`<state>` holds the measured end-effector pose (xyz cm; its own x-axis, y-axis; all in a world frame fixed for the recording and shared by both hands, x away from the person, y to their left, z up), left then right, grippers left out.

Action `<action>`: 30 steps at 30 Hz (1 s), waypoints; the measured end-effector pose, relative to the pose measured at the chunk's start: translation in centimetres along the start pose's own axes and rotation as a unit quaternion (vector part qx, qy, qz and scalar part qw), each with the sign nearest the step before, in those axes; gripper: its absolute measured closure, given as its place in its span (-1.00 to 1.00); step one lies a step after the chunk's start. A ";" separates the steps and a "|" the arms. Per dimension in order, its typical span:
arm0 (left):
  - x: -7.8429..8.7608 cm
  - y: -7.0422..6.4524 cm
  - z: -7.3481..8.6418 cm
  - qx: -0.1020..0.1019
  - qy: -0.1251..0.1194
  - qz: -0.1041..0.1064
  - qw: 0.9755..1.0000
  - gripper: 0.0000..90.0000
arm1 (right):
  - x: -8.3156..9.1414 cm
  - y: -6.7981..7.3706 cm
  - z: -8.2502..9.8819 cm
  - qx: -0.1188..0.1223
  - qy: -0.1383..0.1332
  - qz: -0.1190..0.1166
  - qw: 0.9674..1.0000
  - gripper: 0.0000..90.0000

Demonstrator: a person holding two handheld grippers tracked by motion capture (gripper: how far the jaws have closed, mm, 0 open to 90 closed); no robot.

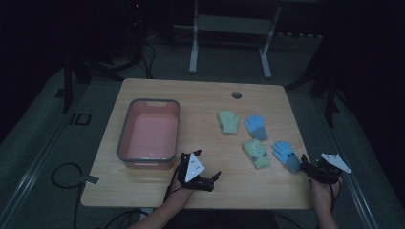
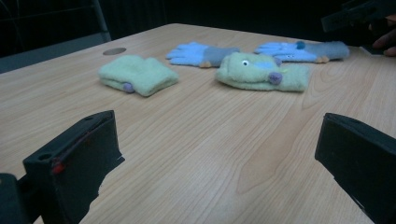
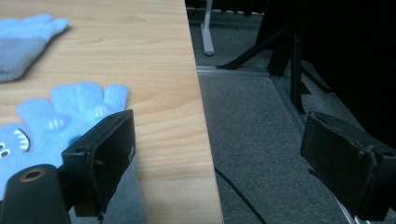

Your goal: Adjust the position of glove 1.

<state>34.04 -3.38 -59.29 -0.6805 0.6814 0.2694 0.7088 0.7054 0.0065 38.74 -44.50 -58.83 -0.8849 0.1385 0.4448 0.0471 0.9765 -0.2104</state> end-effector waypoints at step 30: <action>0.0 0.0 0.1 -0.007 0.008 -0.004 1.000 -1.00 | 0.7 3.0 -2.9 0.011 0.083 -0.106 0.991 -0.75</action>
<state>34.01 -3.33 -59.40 -0.6828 0.6726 0.2854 0.7062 0.7077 0.0217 39.61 -40.96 -56.61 -0.7850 -0.0423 0.6181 -0.1432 0.9830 -0.1146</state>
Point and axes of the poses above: each handheld gripper's, and its own axes: x roughly backward along the jaws, z roughly out of its underside, y roughly to its left, the point moved 8 cm from there along -x, roughly forward along the jaws, and after that the axes turned 4 degrees about x, right-handed, at the moved point
